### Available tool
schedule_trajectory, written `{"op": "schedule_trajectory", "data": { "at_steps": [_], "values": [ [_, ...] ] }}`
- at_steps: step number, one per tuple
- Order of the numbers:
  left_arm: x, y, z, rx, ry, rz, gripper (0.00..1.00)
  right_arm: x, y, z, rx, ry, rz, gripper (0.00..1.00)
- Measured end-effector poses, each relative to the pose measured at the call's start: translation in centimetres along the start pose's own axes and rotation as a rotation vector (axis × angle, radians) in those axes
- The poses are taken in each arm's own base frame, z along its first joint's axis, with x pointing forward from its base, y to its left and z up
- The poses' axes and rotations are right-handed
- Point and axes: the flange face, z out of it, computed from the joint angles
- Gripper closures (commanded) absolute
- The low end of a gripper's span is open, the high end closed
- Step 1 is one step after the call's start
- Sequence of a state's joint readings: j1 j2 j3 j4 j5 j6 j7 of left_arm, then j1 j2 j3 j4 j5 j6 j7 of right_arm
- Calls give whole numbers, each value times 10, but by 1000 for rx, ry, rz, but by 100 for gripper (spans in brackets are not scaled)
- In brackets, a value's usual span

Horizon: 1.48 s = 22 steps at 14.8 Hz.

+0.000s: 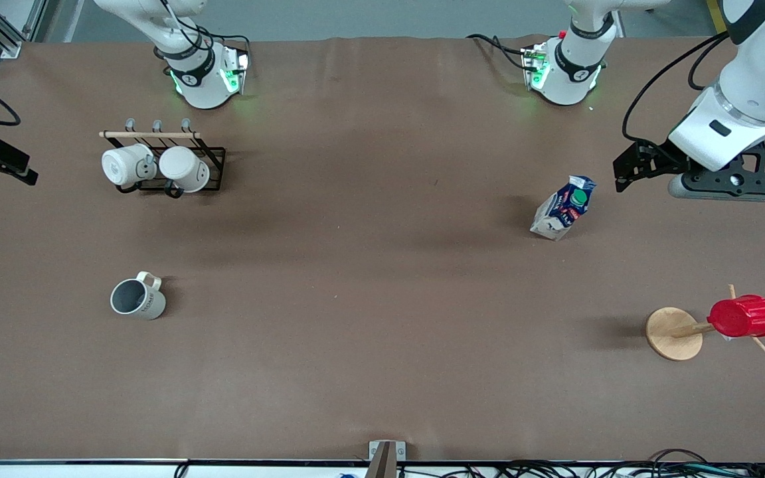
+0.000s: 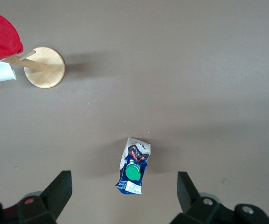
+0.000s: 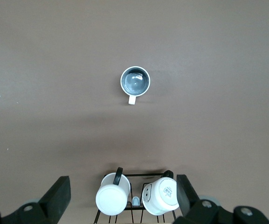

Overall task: Place cup and milk on table
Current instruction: 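Reach the right gripper to the grey mug while the left gripper reaches the carton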

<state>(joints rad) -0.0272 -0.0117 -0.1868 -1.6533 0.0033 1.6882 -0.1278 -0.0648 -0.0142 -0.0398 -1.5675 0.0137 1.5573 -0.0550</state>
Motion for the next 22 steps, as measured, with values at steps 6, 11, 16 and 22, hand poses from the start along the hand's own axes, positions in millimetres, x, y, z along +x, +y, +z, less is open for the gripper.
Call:
{"op": "schedule_trajectory", "data": {
  "at_steps": [6, 11, 16, 22],
  "values": [
    [1, -1, 1, 0, -1, -1, 1, 0, 6, 0, 0, 0, 12, 0],
    [5, -4, 11, -1, -18, -4, 1, 0, 7, 0, 0, 1, 12, 0],
    [7, -5, 15, -2, -26, 30, 1, 13, 18, 20, -2, -18, 32, 0],
    [12, -9, 52, -5, -64, 89, 1, 72, 25, 108, -15, -14, 23, 0]
  ]
}}
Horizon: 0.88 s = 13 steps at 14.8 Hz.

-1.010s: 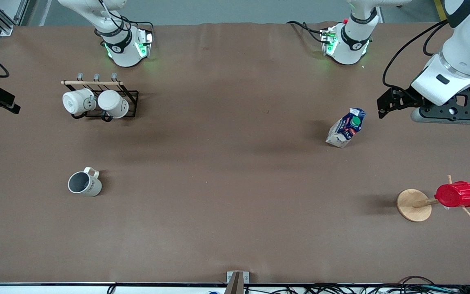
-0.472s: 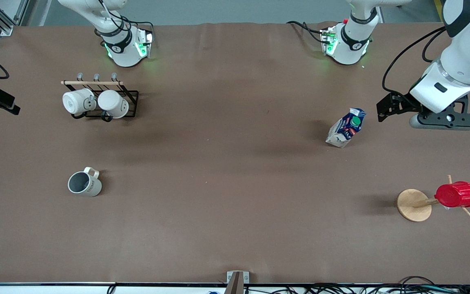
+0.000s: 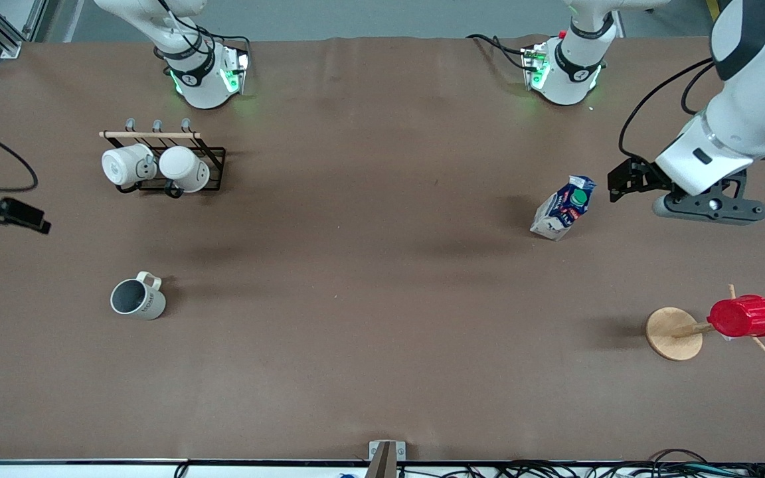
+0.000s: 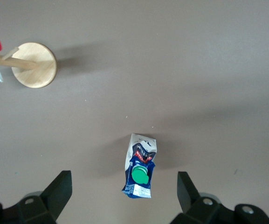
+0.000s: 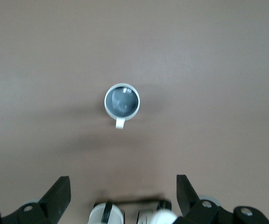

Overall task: Place cup and milk on table
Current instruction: 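Reach the right gripper to the grey mug while the left gripper reaches the carton, then grasp the grey mug with the right gripper while the left gripper grasps the carton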

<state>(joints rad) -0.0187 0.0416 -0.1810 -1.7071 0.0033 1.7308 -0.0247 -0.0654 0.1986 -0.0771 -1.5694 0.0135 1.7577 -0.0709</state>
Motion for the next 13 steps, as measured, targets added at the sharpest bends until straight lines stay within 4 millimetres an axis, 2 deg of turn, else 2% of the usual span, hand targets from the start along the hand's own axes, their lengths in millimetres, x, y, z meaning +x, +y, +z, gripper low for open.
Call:
{"op": "schedule_trajectory", "data": {
  "at_steps": [4, 6, 8, 10, 13],
  "values": [
    [0, -12, 38, -1, -14, 46, 1, 38, 13, 97, -11, -36, -130, 0],
    [-1, -17, 57, -2, -18, 81, 1, 51, 23, 147, -19, -44, -147, 0],
    [-5, -19, 76, -4, -29, 125, 0, 60, 25, 188, -22, -49, -149, 0],
    [-9, -18, 93, -5, -42, 152, 0, 64, 24, 220, -4, -58, -140, 0],
    [-14, -10, 118, -6, -45, 178, 0, 62, 24, 247, 9, -74, -135, 0]
  ]
}}
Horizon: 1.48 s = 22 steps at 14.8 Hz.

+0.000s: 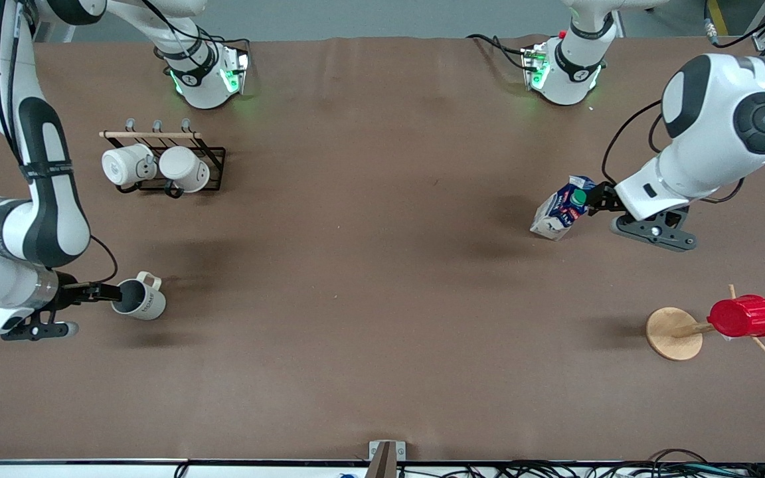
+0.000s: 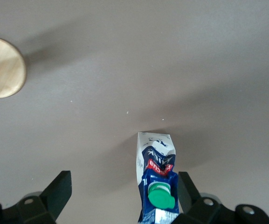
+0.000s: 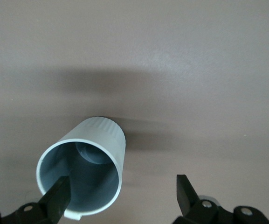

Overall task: Place cup and milk on table
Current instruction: 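Grasp the grey mug with the right gripper while the left gripper grasps the carton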

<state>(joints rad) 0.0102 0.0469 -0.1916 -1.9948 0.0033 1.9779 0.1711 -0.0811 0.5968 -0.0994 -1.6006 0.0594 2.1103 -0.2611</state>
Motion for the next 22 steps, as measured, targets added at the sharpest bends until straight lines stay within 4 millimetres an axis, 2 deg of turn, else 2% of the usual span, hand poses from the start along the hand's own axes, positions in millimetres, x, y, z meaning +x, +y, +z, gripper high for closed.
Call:
{"op": "schedule_trajectory", "data": {
  "at_steps": [2, 3, 4, 7, 8, 10, 13, 15, 17, 19, 22],
  "values": [
    [-2, 7, 14, 0, -4, 28, 0, -4, 0, 13, -3, 7, 1, 7],
    [-2, 10, 18, 0, -3, 40, 0, -5, 0, 20, -4, 12, 1, 14],
    [-1, 15, 23, -1, -1, 49, 0, -6, 0, 28, -6, 14, 2, 26],
    [7, 28, 41, -8, 2, 78, 0, -6, 0, 46, -7, 9, 2, 90],
    [10, 32, 47, -11, 3, 85, 0, -6, 0, 48, -7, 9, 3, 98],
    [12, 38, 57, -18, -7, 96, 0, -6, -1, 49, 7, 12, 14, 100],
    [6, 39, 72, -24, -38, 98, 0, -4, -2, 46, 17, 22, 20, 100],
    [-1, 40, 83, -27, -64, 99, 0, 1, -6, 37, 18, 29, 10, 100],
    [-8, 40, 92, -29, -85, 97, 0, 8, -20, 22, 31, 13, -19, 100],
    [-15, 40, 98, -29, -101, 95, 1, 17, -54, -2, 50, -2, -71, 100],
    [-24, 40, 103, -28, -116, 94, 2, 19, -130, -42, 82, 8, -75, 100]
  ]
}}
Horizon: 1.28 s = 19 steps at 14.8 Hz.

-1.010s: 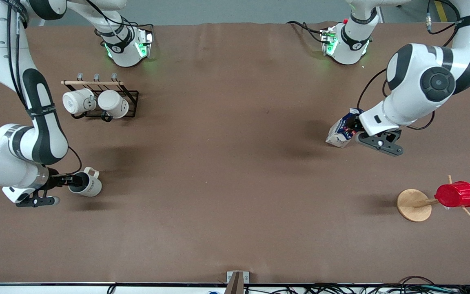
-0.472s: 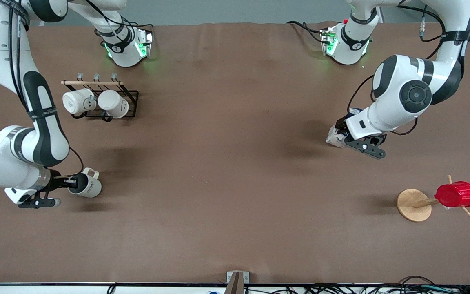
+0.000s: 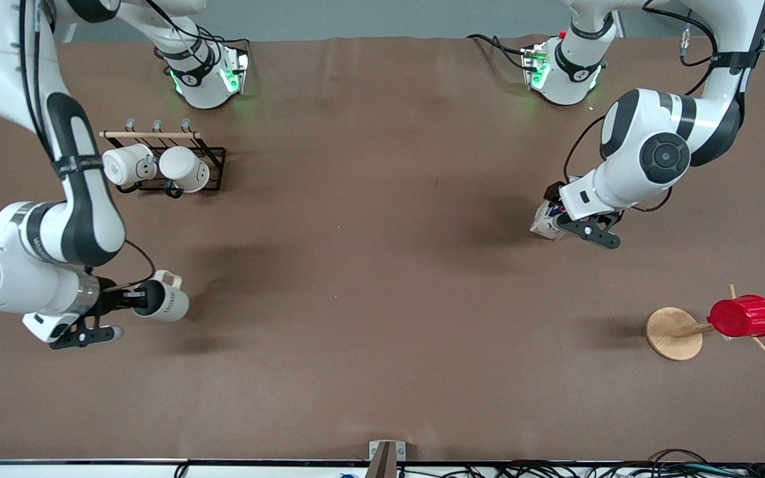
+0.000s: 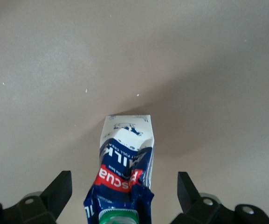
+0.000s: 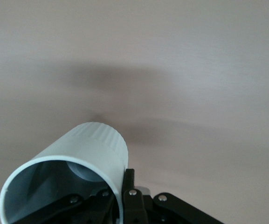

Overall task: Place cup and milk on table
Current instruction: 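Grasp the grey mug with the right gripper while the left gripper grasps the carton, then carry the grey mug toward the table middle with the right gripper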

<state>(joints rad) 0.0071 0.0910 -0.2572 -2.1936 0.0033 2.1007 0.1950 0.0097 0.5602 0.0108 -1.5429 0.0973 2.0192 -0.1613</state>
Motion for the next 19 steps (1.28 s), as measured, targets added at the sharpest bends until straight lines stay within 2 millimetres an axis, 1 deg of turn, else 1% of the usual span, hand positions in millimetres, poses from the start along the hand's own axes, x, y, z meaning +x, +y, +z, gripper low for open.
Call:
{"op": "schedule_trajectory", "data": {
  "at_steps": [1, 3, 4, 5, 6, 7, 8, 10, 12, 14, 16, 18, 19],
  "values": [
    [-2, 0, 0, 1, -2, 0, 4, 0, -28, -6, 12, 2, 26, 100],
    [-5, 1, 1, 3, -4, 4, 15, -6, -88, -7, 38, -9, 104, 100],
    [-7, 1, 1, 3, -6, 6, 28, -10, -119, -5, 47, -19, 138, 100],
    [-8, 1, 2, 4, -8, 7, 43, -14, -151, -1, 49, -28, 166, 100],
    [-9, 2, 2, 4, -9, 8, 56, -19, -183, 2, 46, -30, 192, 100],
    [-10, 2, 2, 5, -8, 10, 67, -24, -212, 5, 44, -27, 219, 100],
    [-10, 1, 1, 6, -7, 15, 73, -31, -241, 8, 45, -22, 241, 100],
    [-10, 1, -3, 9, 3, 20, 77, -45, -287, 15, 52, -15, 279, 100],
    [-9, 1, -6, 12, 12, 20, 78, -59, -324, 30, 51, -25, 293, 99],
    [-8, 1, -8, 13, 19, 19, 79, -70, -350, 49, 52, -35, 288, 99],
    [-7, 0, -9, 15, 25, 19, 83, -78, -371, 72, 58, -32, 293, 99],
    [-6, -1, -13, 16, 34, 18, 89, -87, -385, 95, 52, -40, 292, 99],
    [-5, -1, -15, 17, 38, 17, 90, -90, -392, 102, 51, -44, 292, 99]
  ]
}}
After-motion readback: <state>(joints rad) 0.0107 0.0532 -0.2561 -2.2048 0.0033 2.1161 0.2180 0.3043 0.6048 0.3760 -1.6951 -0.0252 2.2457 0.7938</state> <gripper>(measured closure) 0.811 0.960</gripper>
